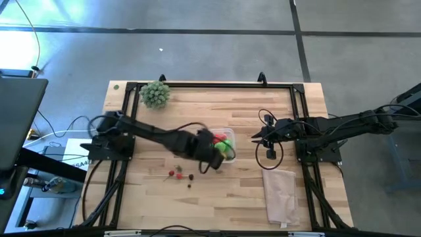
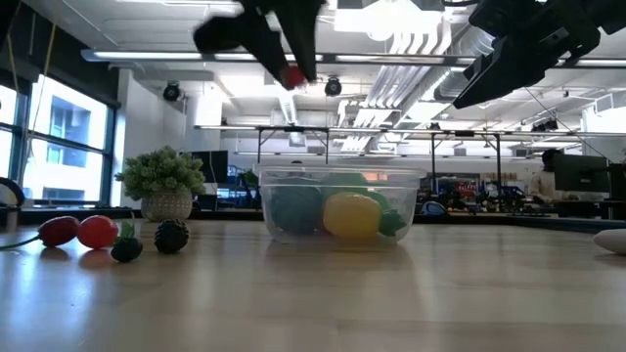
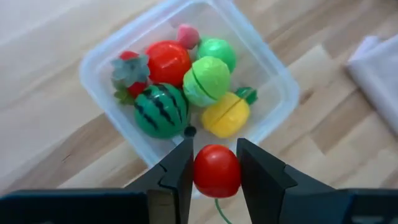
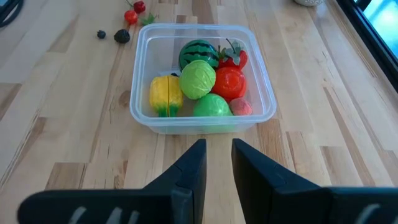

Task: Pick and placing Produce into tupperware
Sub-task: Put the bottom red cherry into the transparent bin

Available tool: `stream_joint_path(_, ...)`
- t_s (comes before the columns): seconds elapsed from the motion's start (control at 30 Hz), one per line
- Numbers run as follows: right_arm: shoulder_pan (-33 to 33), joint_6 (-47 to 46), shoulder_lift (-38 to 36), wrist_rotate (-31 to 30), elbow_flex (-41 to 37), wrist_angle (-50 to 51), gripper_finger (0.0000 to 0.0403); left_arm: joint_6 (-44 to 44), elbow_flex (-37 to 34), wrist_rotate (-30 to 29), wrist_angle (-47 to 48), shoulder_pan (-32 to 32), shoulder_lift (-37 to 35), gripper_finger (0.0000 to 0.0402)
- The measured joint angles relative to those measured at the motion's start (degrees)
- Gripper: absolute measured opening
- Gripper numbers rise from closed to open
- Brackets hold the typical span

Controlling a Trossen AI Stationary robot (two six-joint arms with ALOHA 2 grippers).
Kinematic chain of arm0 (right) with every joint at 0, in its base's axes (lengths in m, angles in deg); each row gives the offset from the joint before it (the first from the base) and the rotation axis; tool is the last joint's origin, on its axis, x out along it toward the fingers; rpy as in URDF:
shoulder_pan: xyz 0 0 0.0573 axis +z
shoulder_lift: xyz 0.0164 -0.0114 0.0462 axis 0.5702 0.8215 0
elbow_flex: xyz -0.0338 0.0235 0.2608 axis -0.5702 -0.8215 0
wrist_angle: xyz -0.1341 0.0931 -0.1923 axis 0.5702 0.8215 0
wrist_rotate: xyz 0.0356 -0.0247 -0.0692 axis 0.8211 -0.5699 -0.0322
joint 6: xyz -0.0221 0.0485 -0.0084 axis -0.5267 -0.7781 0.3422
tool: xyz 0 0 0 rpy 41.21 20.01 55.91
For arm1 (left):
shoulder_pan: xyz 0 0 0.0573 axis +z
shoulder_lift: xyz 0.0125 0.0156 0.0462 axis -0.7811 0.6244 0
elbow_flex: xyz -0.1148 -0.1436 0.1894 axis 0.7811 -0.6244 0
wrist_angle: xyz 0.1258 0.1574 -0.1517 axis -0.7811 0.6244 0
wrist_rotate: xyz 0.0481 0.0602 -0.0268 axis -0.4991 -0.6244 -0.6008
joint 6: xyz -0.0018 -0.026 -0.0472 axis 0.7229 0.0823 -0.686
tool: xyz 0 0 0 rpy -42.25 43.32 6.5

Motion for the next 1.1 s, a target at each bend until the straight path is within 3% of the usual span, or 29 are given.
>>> stream_joint_path(0.27,0.0,0.0,0.0,0.0,0.0,0.0,0.0067,2.5,0.0,9.0,-4.7,4.0,7.8,0.0103)
stream_joint_path(1.1,0.0,0.0,0.0,0.0,0.0,0.0,0.0067,-1.6,-2.9,8.4,-4.8,4.0,10.0,0.0104)
